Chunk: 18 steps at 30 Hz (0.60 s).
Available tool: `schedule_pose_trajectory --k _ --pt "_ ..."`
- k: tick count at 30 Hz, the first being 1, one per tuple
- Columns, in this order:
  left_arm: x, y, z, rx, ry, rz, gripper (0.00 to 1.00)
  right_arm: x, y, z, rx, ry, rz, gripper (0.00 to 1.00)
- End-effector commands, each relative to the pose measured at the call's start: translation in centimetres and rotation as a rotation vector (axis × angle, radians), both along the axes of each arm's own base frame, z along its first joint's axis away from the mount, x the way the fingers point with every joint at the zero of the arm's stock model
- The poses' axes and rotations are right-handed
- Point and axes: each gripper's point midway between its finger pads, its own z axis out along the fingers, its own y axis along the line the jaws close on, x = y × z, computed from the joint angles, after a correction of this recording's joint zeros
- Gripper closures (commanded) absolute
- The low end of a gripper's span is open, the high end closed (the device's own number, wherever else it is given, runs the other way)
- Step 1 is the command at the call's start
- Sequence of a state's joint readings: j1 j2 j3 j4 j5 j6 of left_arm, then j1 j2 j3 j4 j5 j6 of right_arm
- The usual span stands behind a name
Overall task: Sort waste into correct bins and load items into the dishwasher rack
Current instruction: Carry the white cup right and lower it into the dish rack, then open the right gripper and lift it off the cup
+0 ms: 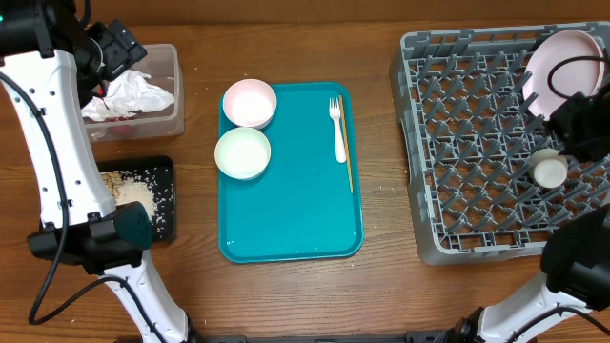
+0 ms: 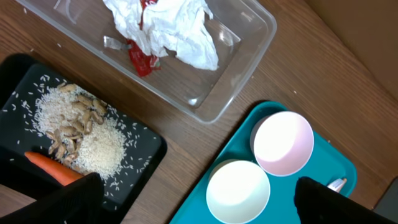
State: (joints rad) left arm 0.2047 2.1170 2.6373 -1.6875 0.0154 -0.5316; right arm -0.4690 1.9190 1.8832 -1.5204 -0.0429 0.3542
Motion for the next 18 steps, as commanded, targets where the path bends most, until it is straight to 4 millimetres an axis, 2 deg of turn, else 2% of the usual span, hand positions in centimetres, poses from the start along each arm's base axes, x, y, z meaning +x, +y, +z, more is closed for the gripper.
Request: schedule_pose_trajectory --k 1,3,6,10,18 --pt "0.1 -0.5 -0.4 0.006 0.011 -0.088 0.0 -2.0 -1.1 -2.3 -0.055 0.092 -0.091 0.73" --pt "0.1 -0.5 -0.4 0.009 0.011 -0.097 0.0 -2.2 -1.4 -3.6 -0.05 0.099 -0.107 0.74" --pt "0.1 -0.5 -0.4 0.009 0.011 -0.096 0.0 -2.4 -1.9 -4.1 -0.052 0.097 -0.119 0.74" --pt "0.1 -0.5 -0.4 0.009 0.011 -0.096 0.0 -1.7 -3.8 -4.1 -0.09 0.05 -0.154 0.73" --pt "0.1 -0.5 -0.4 0.009 0.011 -0.096 0.0 0.2 -5.4 -3.7 -0.137 -0.043 -0.169 0.72"
